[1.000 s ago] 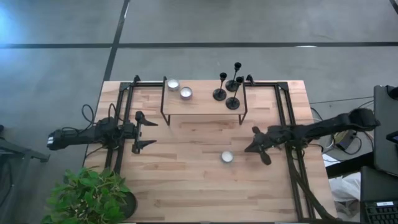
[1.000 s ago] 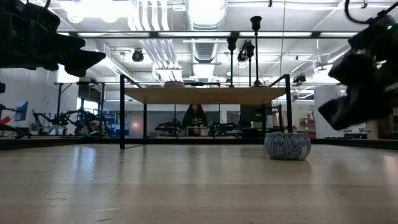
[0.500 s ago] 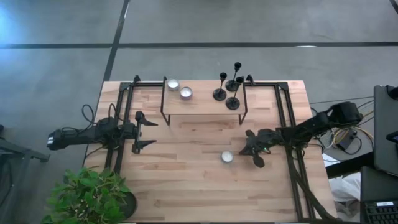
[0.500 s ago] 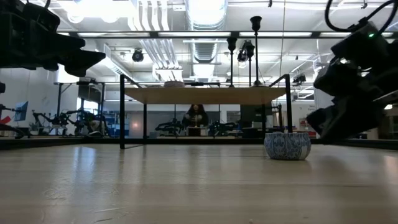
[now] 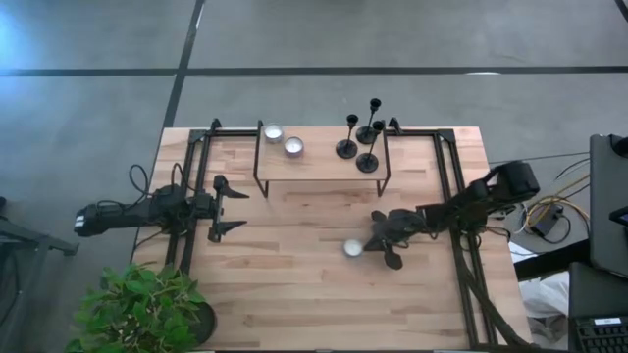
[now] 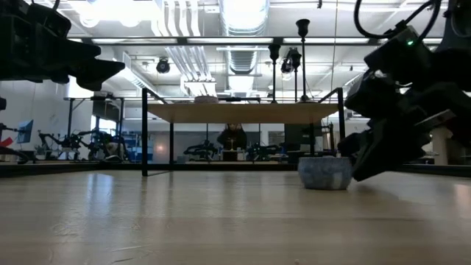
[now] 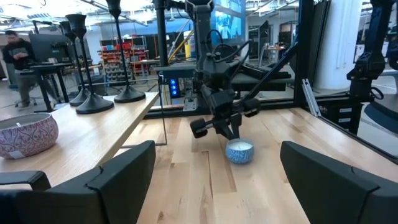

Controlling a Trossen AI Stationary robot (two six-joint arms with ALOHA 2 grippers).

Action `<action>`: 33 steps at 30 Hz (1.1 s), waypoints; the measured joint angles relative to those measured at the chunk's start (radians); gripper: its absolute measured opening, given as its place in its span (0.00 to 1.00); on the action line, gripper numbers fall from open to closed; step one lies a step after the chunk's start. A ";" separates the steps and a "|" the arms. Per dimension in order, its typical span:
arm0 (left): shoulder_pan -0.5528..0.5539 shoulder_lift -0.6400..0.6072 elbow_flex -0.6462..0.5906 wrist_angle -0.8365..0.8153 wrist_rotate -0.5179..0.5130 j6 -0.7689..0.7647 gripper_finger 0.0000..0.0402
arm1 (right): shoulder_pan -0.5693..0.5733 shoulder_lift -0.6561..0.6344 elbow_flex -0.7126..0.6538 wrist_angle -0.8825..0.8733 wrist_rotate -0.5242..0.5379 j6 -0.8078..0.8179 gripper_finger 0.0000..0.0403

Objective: Pick & Place candle stick holders
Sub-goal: Put the blue scented candle on the shelf

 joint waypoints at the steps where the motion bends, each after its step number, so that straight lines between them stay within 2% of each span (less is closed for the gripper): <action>1: 0.000 0.000 0.000 0.000 0.000 0.000 0.87 | 0.002 0.014 0.013 -0.001 0.000 0.000 0.02; 18: 0.000 0.001 0.000 0.000 0.000 0.000 0.87 | 0.001 0.170 0.226 0.000 0.009 -0.039 0.02; 33: 0.000 0.005 0.000 0.000 0.000 0.000 0.87 | -0.055 0.290 0.386 -0.017 0.021 -0.045 0.02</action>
